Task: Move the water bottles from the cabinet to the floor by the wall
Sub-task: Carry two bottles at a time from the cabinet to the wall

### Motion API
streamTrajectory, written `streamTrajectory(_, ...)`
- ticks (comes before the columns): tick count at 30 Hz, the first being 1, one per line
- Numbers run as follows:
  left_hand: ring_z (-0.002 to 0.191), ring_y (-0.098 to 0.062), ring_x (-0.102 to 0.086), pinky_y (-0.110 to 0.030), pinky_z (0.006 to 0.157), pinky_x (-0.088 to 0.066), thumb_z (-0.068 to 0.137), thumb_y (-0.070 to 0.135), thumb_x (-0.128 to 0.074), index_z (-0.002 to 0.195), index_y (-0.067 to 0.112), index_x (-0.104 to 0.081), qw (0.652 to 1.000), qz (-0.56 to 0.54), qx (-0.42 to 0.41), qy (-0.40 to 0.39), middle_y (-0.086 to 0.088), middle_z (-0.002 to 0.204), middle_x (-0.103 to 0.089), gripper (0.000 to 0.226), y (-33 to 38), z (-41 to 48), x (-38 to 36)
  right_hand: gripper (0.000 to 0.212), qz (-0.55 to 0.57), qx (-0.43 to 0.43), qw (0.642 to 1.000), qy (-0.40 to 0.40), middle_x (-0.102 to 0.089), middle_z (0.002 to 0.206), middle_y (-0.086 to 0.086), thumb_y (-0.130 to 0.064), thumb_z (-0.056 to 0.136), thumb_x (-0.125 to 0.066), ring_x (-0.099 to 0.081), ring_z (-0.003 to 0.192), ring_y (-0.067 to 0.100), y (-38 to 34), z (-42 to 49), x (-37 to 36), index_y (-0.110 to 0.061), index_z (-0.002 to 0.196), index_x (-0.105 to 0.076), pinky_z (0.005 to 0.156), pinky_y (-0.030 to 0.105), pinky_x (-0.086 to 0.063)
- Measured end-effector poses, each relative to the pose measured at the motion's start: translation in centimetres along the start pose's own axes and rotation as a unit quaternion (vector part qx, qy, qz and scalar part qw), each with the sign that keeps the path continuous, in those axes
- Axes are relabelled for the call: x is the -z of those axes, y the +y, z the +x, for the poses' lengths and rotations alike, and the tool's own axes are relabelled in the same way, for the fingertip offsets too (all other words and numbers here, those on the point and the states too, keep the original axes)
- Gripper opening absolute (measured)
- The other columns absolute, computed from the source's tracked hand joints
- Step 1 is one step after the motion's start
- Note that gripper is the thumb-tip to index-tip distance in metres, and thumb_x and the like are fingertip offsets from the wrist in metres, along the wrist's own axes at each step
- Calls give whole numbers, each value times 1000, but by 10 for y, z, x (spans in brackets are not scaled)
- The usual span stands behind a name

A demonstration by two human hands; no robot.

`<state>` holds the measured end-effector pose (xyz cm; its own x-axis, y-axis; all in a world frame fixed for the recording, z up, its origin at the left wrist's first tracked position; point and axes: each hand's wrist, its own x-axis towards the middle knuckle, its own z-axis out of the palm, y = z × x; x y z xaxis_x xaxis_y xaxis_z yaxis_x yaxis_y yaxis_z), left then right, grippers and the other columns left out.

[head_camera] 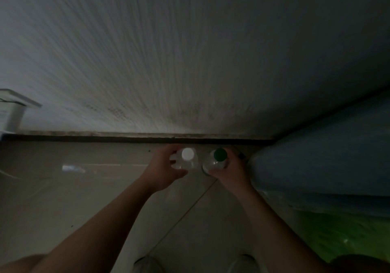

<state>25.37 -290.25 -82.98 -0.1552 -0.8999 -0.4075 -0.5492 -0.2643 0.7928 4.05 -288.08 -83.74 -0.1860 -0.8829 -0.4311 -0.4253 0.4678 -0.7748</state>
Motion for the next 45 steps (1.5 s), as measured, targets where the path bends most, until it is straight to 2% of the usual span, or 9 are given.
streamTrajectory(7, 105, -4, -57, -8, 81, -49, 64, 1, -86, 121, 16, -57, 1000, -14, 22, 0, 4, 116, -59, 65, -12, 7, -15, 49, 7, -8, 1000, 0, -63, 96, -17, -12, 68, -86, -61, 92, 7, 16, 4, 6, -36, 100, -57, 74, 16, -44)
streamTrajectory(12, 110, -5, -53, -1, 79, -37, 67, 7, -85, 122, 21, -56, 1000, 1, 21, -8, 9, 117, -56, 64, -15, 6, -21, 51, 13, -33, 999, -14, -61, 96, -14, -9, 69, -84, -60, 95, 10, 23, 5, 0, -33, 105, -56, 71, 11, -42)
streamTrajectory(17, 109, -6, -53, -16, 91, -46, 68, 2, -84, 121, 22, -55, 999, -22, 29, -10, 10, 115, -56, 64, -15, 8, -20, 54, -14, -17, 1000, -10, -61, 106, -9, -13, 68, -85, -58, 100, 10, 23, 4, -4, -31, 110, -57, 80, 16, -41)
streamTrajectory(21, 109, -5, -51, -2, 79, -40, 69, -4, -80, 128, 18, -53, 999, -18, 30, -8, 8, 117, -55, 68, -16, 8, -20, 57, -25, -18, 1000, -9, -61, 111, -7, -13, 71, -83, -56, 102, 9, 24, 1, -3, -24, 121, -58, 78, 13, -40)
streamTrajectory(24, 115, -9, -51, -21, 93, -46, 69, -5, -79, 134, 20, -50, 999, -17, 34, -14, 3, 126, -55, 74, -17, 6, -21, 64, -19, -30, 999, -19, -54, 114, -8, -9, 75, -80, -50, 103, 6, 23, 0, -3, -18, 132, -52, 77, 9, -37)
streamTrajectory(26, 116, -13, -53, -31, 98, -48, 68, -4, -79, 134, 21, -50, 999, -7, 31, -9, 1, 128, -56, 76, -18, 6, -20, 71, -12, -39, 999, -25, -55, 123, -5, -9, 75, -81, -49, 108, 6, 20, -3, -4, -18, 138, -48, 86, 13, -39)
streamTrajectory(31, 119, -17, -54, -31, 101, -45, 64, 1, -82, 139, 22, -47, 1000, 19, 24, -5, -1, 132, -56, 85, -17, 1, -15, 82, -25, -51, 998, -32, -50, 142, 2, -15, 73, -83, -49, 123, 13, 10, -13, 0, -16, 144, -42, 101, 24, -39)
streamTrajectory(39, 129, -13, -43, -36, 111, -38, 71, 21, -86, 143, 24, -43, 999, 33, 8, 38, 5, 147, -42, 84, 44, -41, 33, 82, -59, -38, 997, -19, -49, 142, 3, -25, 70, -84, -50, 127, 22, -46, -51, 33, -26, 141, -43, 106, 41, -44)
streamTrajectory(45, 129, -8, -41, -21, 103, -29, 83, 32, -76, 142, 21, -43, 993, 90, -18, 76, 2, 146, -44, 69, 127, -96, 84, 81, -86, -7, 995, -43, -35, 151, -7, -33, 76, -79, -37, 135, 13, -131, -98, 72, -30, 146, -36, 104, 24, -33)
